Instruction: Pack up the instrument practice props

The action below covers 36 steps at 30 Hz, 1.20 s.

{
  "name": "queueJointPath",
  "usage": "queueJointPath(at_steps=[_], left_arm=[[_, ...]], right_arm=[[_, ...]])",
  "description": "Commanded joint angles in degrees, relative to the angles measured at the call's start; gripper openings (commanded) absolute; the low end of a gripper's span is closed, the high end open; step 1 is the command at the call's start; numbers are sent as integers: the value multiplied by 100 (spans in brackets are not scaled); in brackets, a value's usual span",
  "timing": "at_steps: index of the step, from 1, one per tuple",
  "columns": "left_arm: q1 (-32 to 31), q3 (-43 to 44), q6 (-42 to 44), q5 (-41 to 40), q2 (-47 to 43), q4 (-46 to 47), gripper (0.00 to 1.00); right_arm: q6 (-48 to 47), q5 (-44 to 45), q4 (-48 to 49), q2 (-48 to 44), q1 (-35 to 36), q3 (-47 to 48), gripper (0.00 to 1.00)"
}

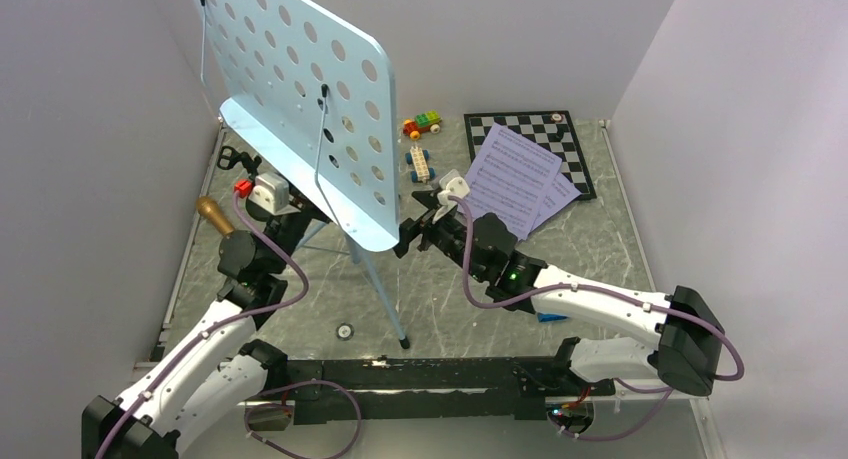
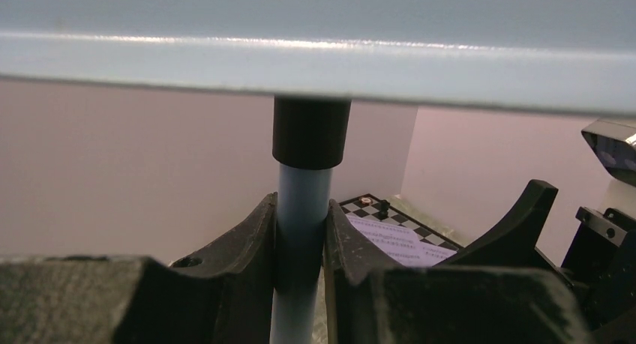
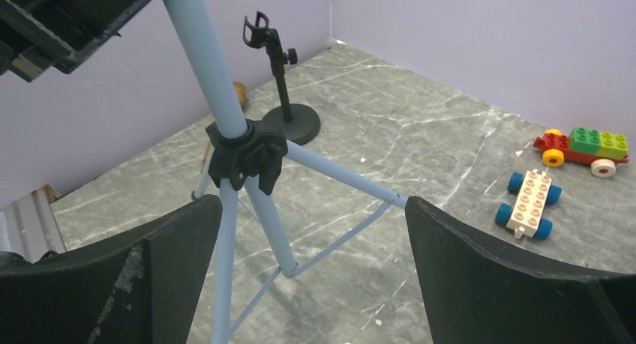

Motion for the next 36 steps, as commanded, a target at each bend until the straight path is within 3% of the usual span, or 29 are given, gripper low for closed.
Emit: queueJointPath(at_steps=[1,7,8,11,13,17,22,28,36], left_arm=[[-112,-364,-569,232,-30,-2056,21],[-114,-173,-455,43,-493,-2547,34],[-114,-159,-414,21,-554,-2584,33],[-114,-171,-323,-47,-722,-2632,10],[-117,-194,-269,-97,-781,-2702,0],[-114,-287,-268,-118,-863,-2843,0],[-113,-380,-334,-123,-935,-2757,0],[-111,-327,-328,-49,-880,-2807,0],[-108,-288,-272,-58,-814,-2857,0]], right_arm=[[-110,-309,342,-109,-29,332,98],[-12,-564,420,116,-34,718,98],[39,-567,370,152,-38,794,98],[481,-683,-90,318,-181,1057,98],[918,-1012,-506,461,-365,1209,98],[1323,-1381,-453,598,-547,1044,96],[1213,-2084,-406,990,-770,1152,86],[1129,-2835,-428,1398,-855,1415,82],[947,-3132,-297,1658,-873,1589,70]])
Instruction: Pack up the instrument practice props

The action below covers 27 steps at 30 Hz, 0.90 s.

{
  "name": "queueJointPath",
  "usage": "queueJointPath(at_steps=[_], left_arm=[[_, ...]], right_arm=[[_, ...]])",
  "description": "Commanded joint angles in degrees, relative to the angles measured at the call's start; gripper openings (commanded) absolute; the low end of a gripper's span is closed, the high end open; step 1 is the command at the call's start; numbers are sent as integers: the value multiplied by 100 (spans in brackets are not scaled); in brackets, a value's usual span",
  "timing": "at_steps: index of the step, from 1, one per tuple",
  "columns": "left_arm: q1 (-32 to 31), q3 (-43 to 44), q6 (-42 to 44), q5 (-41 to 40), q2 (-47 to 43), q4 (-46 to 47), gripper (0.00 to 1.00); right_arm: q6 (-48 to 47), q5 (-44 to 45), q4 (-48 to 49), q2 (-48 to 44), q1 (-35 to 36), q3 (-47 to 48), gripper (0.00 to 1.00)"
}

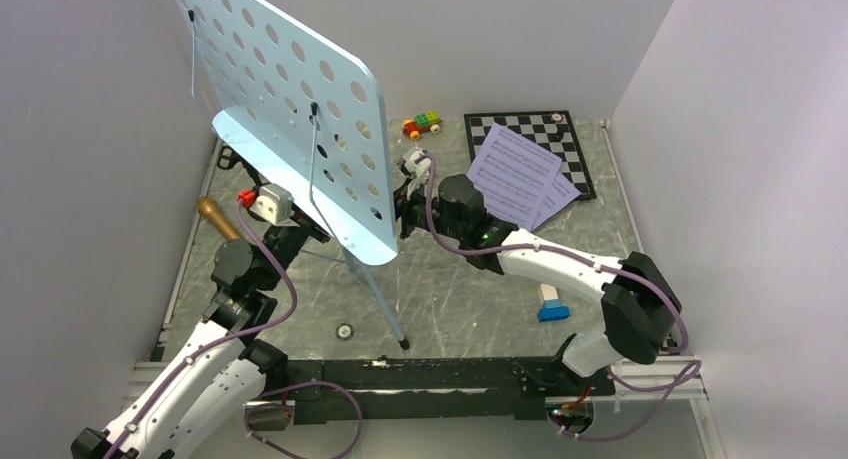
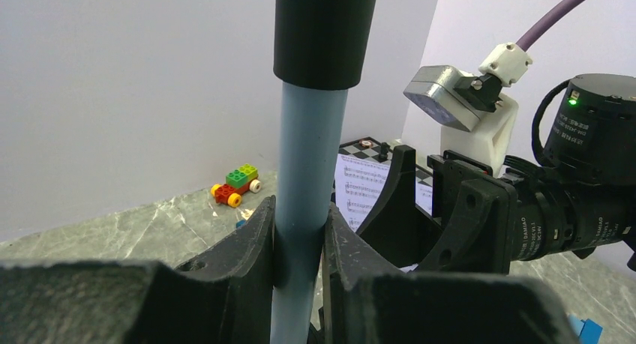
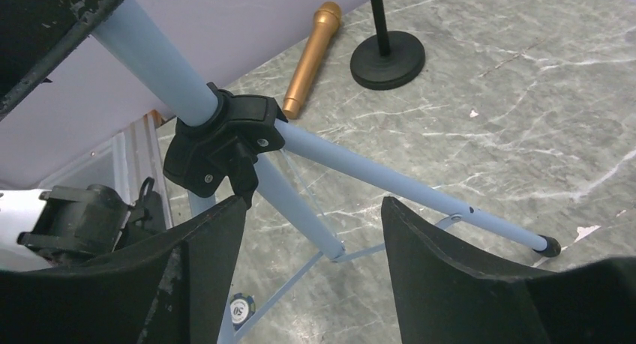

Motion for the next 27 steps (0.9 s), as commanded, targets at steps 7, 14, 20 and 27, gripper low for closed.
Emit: queueJointPath(at_steps=[7,14,20,27], left_arm=[[-50,-172,-320,21,228,-1099,0],[-48,-190,-352,103,325,-1030,0],[-52,-182,-354,89,355,-1010,0],[-48,-213,-360,101,387,-984,0]], right_arm=[[-135,-520,622,113,-12,346,64],[-358,-831,573,138,-36,487,66],[-326,-950,550,70,-84,585,70],[-323,-1025,246,-21,-115,730,83]])
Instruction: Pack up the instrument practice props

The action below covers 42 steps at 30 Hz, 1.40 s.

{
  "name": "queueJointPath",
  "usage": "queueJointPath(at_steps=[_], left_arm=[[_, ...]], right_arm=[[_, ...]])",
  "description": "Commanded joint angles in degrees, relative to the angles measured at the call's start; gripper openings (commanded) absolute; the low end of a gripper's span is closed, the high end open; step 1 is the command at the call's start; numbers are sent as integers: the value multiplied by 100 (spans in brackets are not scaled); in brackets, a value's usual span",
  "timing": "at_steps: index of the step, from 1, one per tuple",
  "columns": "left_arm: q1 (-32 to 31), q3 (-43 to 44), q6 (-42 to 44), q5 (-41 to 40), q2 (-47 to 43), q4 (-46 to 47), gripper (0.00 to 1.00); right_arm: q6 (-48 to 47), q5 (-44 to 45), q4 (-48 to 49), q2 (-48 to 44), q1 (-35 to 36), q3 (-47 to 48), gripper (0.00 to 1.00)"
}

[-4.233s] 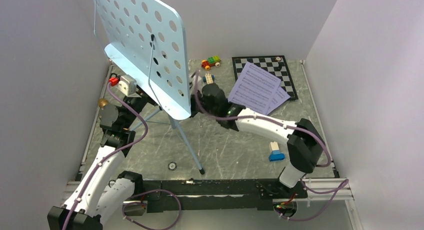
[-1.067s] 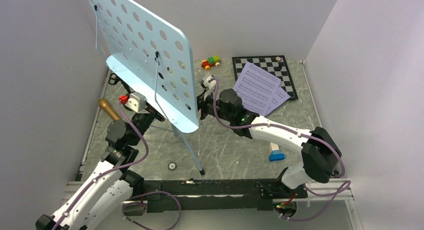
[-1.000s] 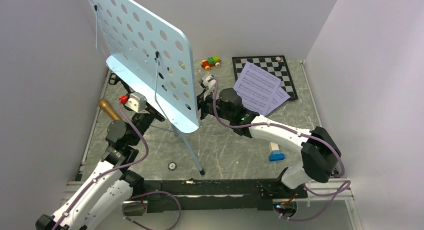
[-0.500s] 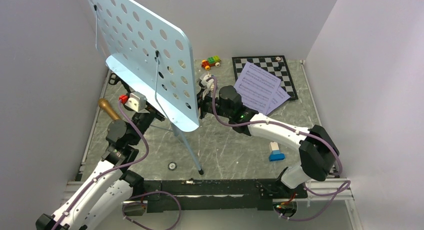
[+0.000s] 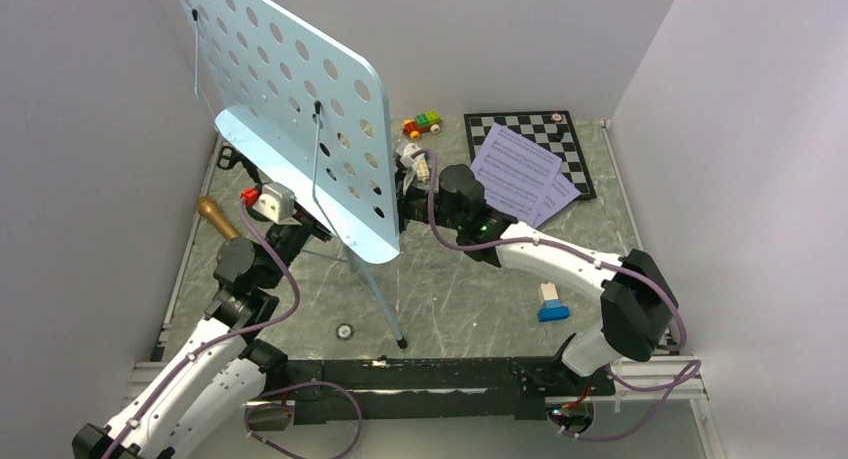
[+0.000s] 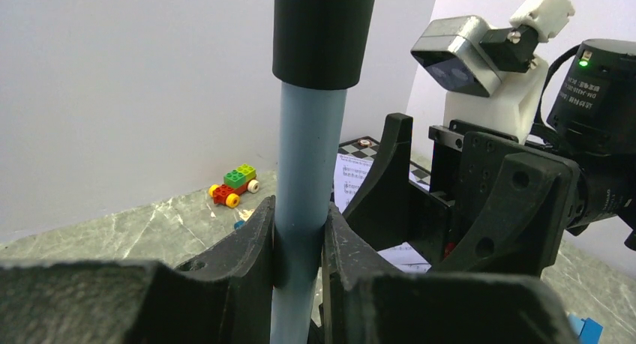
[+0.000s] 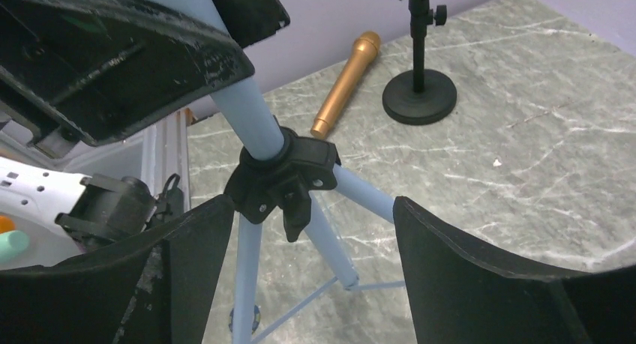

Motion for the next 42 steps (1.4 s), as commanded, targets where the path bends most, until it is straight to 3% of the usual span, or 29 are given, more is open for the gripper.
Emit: queueJointPath(at_steps=[1,4,10,12,16,18,23,26,28,30,33,35,38,42], left_arm=[[-46,-236,-381,82,256,-1055,0],[-46,-253,-421,104,256,-994,0],[-48,-185,-440,157,307,-1026,0],[-49,-178,-446,166,302,-1036,0],[-52,-219,-439,149,267,-1046,0],[-51,-255,-454,145,248,-1022,0],[-47,-297,-558,185,288,-951,0],[-53,-272,-581,210,370,-953,0],[-53,-262,-592,223,416,-948,0],[-53,-262,-603,224,437,-948,0],[-53,-234,-609,146,383,-1003,1],[-51,-162,-640,60,290,-1162,16],[-47,-11,-575,-41,141,-1333,46],[-43,170,-504,-101,-17,-1620,60]], right_arm=[[-40,-211,-3,-76,-8,424,81],[-115,-223,-346,60,-8,612,73],[-232,-189,-495,187,-6,593,47],[-299,-152,-600,195,-11,581,48],[-391,-65,-719,146,-6,464,66],[-401,-66,-638,99,-8,362,64],[-416,-114,-153,-24,-1,113,27],[-775,49,8,-132,109,-32,13],[-1166,441,-18,-254,256,-140,11],[-1217,827,-104,-362,301,-192,19],[-895,1104,-177,-632,246,-299,62],[-679,1196,-271,-874,208,-294,83],[-398,1150,-345,-1084,156,-217,92],[-130,950,-347,-1168,143,-9,98]])
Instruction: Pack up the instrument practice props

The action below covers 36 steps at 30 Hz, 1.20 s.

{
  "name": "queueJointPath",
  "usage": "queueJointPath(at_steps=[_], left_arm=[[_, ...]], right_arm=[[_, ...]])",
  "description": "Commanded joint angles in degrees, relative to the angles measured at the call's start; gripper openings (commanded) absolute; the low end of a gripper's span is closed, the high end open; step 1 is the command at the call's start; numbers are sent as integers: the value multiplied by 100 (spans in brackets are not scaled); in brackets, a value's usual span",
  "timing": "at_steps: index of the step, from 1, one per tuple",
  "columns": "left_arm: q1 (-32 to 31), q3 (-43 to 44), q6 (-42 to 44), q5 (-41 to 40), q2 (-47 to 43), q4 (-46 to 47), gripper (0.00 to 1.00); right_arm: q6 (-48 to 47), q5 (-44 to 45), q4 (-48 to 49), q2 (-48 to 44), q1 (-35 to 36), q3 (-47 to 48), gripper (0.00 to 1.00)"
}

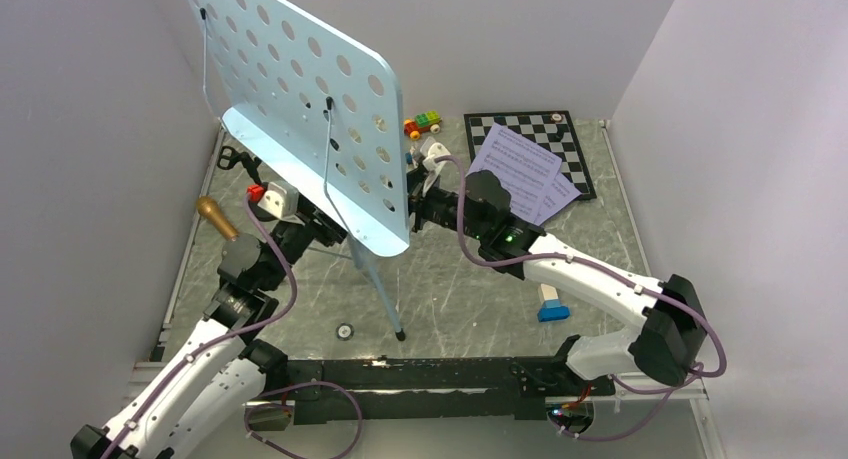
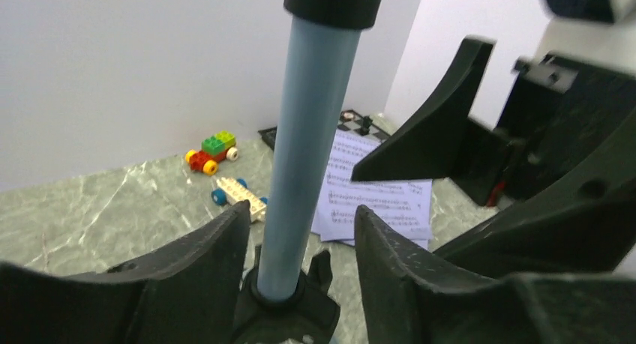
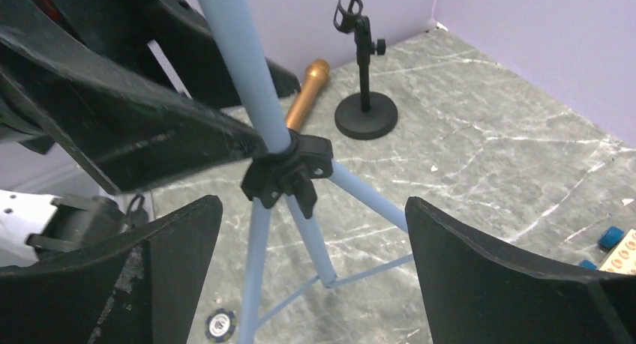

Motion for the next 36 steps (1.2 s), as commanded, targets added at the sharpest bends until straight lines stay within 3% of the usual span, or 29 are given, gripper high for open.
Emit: queueJointPath(at_steps=[1,12,22,30,36], left_arm=[[-20,151,-139,-157,-50,-1250,62],[-22,-150,-318,-191,-561,-1495,70],[-22,-382,-605,-228,-1106,-1850,69],[-23,-615,-759,-1054,-2021,-2635,69],[-18,-646,-827,-1223,-2242,-2825,69]], right_arm=[[443,-44,238,-230,-11,294,98],[863,241,1909,110,158,335,98],[543,1315,1924,742,642,970,96],[371,2508,2023,1050,949,1191,89],[118,2963,2229,1288,1202,1389,82]])
